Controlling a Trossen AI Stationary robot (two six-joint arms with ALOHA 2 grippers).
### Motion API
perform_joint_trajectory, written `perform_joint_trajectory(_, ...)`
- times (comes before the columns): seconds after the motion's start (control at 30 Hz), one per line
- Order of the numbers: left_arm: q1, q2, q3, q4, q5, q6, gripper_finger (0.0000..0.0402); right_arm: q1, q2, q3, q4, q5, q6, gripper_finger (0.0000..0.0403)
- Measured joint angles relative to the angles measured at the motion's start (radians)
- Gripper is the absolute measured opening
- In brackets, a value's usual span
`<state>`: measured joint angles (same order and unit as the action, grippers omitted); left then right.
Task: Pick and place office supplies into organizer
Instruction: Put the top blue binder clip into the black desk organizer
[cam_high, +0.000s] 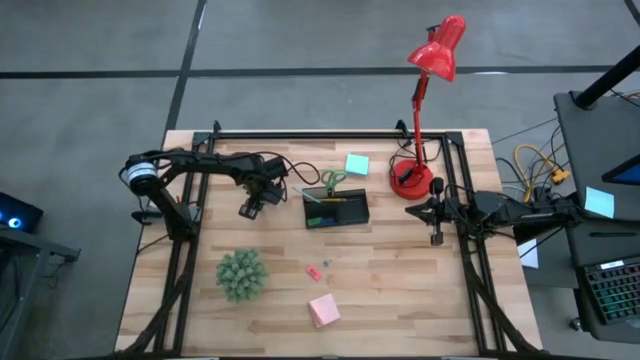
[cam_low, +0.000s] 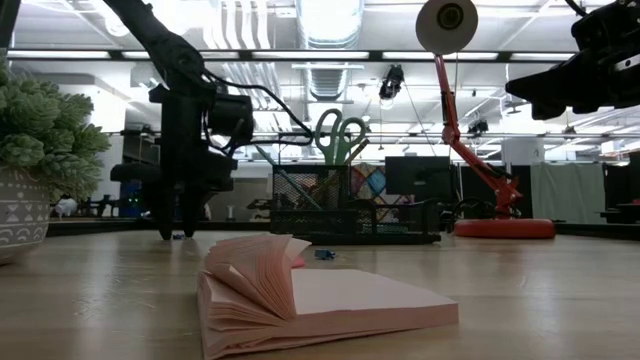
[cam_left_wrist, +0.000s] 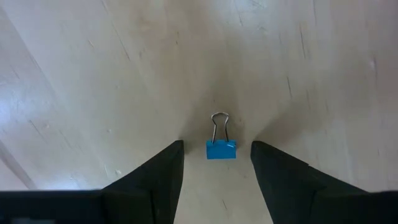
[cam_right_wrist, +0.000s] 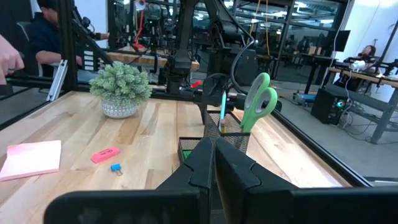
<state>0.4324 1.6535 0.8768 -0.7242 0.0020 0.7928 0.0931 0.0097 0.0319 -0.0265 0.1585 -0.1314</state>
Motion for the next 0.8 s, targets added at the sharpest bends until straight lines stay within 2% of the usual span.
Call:
perform_joint_trajectory(0.2,0.0,0.0,0.0,0.0,0.0,0.0,0.0172,0.0,0.0,0.0,0.0,0.0,-0.001,0.0009)
perform_joint_trajectory(0.67,-0.001,0.001,-0.001,-0.002,0.01,-0.001,0.0051,0.0,0.0,0.0,0.0,0.0,-0.004,0.0009)
perform_joint_trajectory(0.8,-0.001,0.001,-0.001,-0.003,0.008,-0.001,0.0031,0.0,0.0,0.0,0.0,0.0,-0.004,0.0009)
